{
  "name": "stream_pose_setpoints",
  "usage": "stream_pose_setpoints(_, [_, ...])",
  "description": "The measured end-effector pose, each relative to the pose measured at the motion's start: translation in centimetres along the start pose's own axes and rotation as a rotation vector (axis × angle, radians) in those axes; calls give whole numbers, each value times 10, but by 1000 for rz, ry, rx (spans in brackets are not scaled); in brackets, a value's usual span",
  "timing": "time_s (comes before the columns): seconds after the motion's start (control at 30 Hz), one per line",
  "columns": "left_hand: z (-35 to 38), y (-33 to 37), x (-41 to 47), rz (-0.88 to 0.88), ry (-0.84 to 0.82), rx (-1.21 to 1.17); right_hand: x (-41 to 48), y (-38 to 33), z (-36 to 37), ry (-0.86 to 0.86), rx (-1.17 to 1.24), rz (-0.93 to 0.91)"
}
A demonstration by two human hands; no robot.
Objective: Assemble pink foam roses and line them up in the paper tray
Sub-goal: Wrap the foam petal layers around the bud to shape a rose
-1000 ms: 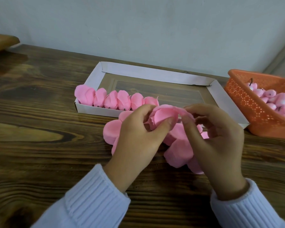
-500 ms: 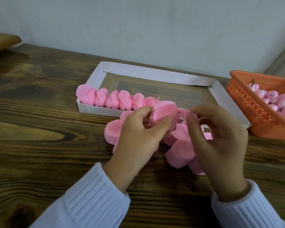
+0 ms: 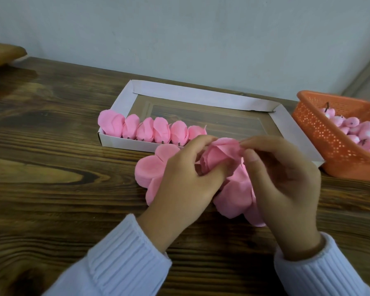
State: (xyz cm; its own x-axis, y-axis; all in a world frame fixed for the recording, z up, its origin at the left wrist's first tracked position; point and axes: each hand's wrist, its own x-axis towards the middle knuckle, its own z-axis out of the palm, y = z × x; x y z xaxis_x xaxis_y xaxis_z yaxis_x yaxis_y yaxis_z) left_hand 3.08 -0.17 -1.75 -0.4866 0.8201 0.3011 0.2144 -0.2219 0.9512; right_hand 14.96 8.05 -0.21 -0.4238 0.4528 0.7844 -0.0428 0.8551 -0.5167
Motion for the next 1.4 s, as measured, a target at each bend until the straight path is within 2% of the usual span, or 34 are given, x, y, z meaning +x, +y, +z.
stream_pose_setpoints(0.23, [2, 1, -2, -21, -120, -96, -2, 2, 1, 31, -17, 48])
stream_pose_setpoints(0.57, [2, 0, 0, -69, -110, -186, 0, -2, -2, 13, 23, -4])
stream_pose_setpoints(0.7, [3, 1, 1, -180, -98, -345, 1, -3, -2, 51, 76, -8])
stream_pose_setpoints(0.8, [3, 2, 2, -290, -81, -528, 3, 2, -5, 132, 108, 180])
stream_pose_setpoints(0.9, [1, 3, 4, -349, -45, -666, 5, 11, -5, -42, 56, 373])
stream_pose_setpoints(1.03, [2, 3, 4, -359, -78, -711, 5, 10, -2, -152, 66, 393])
stream_pose_setpoints(1.1, [1, 3, 5, -359, -104, -688, 5, 9, -2, -150, 63, 367])
stream_pose_setpoints(1.17, [-1, 3, 5, -309, -132, -558, 6, 9, -3, -136, 2, 300])
stream_pose_setpoints(1.27, [-5, 5, 2, -102, -118, -210, 6, 8, -4, -102, -111, 187])
stream_pose_setpoints(1.4, [-5, 8, -2, 45, -42, 1, 5, 7, -5, -49, -196, 68])
